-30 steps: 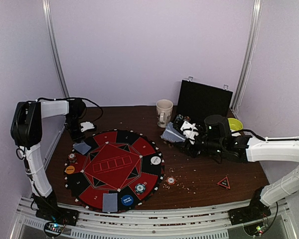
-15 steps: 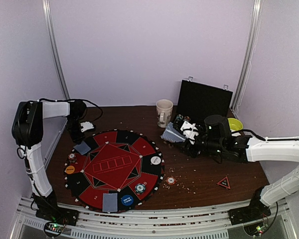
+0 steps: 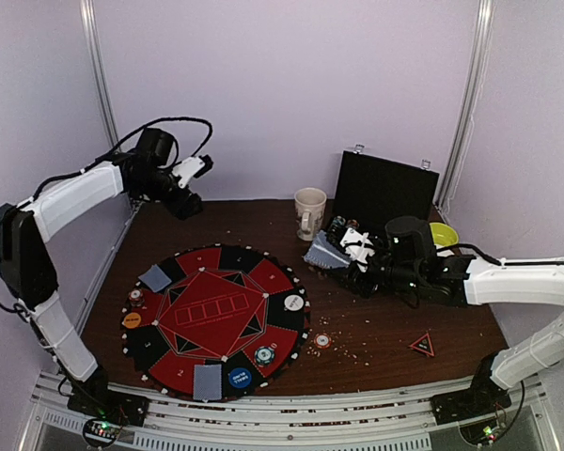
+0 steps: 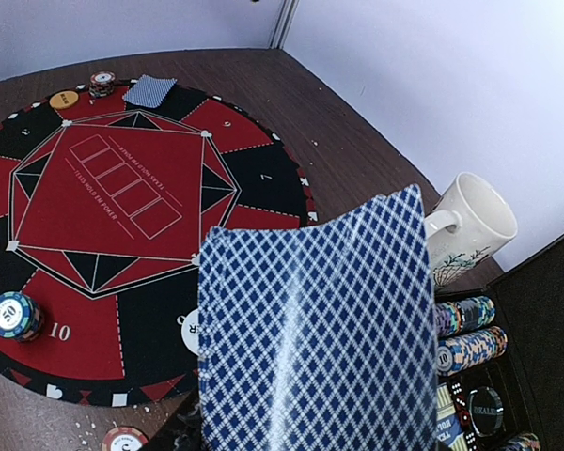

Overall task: Distribute texas hold em gaming equipment
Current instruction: Pick up the poker card from the face-down deck piles.

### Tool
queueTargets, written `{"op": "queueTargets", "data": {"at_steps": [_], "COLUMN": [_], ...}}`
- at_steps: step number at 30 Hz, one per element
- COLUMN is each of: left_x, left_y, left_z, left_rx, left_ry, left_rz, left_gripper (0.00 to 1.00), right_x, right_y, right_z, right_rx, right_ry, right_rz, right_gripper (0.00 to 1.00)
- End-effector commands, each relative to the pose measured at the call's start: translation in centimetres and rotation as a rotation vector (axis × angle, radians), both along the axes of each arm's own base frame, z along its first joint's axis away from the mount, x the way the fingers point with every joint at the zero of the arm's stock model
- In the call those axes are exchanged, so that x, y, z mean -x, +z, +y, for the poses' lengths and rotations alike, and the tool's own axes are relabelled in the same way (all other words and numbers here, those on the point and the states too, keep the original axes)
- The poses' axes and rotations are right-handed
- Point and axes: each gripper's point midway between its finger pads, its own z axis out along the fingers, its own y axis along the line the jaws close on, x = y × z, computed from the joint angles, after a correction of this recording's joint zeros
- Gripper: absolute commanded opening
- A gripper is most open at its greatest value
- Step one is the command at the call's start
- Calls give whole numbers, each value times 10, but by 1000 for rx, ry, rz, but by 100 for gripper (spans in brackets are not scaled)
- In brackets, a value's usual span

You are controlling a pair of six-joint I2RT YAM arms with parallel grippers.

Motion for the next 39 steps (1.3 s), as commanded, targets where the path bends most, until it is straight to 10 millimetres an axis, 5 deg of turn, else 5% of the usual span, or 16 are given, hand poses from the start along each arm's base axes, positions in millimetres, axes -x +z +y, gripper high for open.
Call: {"op": "queueTargets", "data": {"at_steps": [1, 3, 6, 12, 18, 25, 31, 39], "left_x": [72, 107, 139, 139, 126, 139, 131, 123], "left_y": [81, 106, 120, 80, 59, 39, 32, 33], "left_z": [-166, -209, -247, -292, -308, -321, -317, -304], "left_rx": [542, 735, 921, 915, 910, 921, 857, 771], "left_ry": [-389, -528, -618, -573, -537, -596, -548, -509], "left_rz": [-89, -103, -70, 56, 100, 206, 193, 129], "left_gripper": [76, 95, 98, 98, 94, 83, 60, 53], "right_x": [-6, -6, -7, -6, -7, -8, -8, -9], "right_y": [26, 27, 29, 29, 28, 27, 28, 27], "right_z": [4, 6, 9, 13, 15, 14, 13, 12], "right_rx": [-58, -62, -67, -72, -73, -74, -75, -66], "right_ry": [-9, -3, 2, 15, 18, 10, 7, 5], "right_rz": [-25, -24, -22, -19, -16, -22, -28, -31], "right_gripper": [48, 48, 48, 48, 48, 48, 48, 48]}}
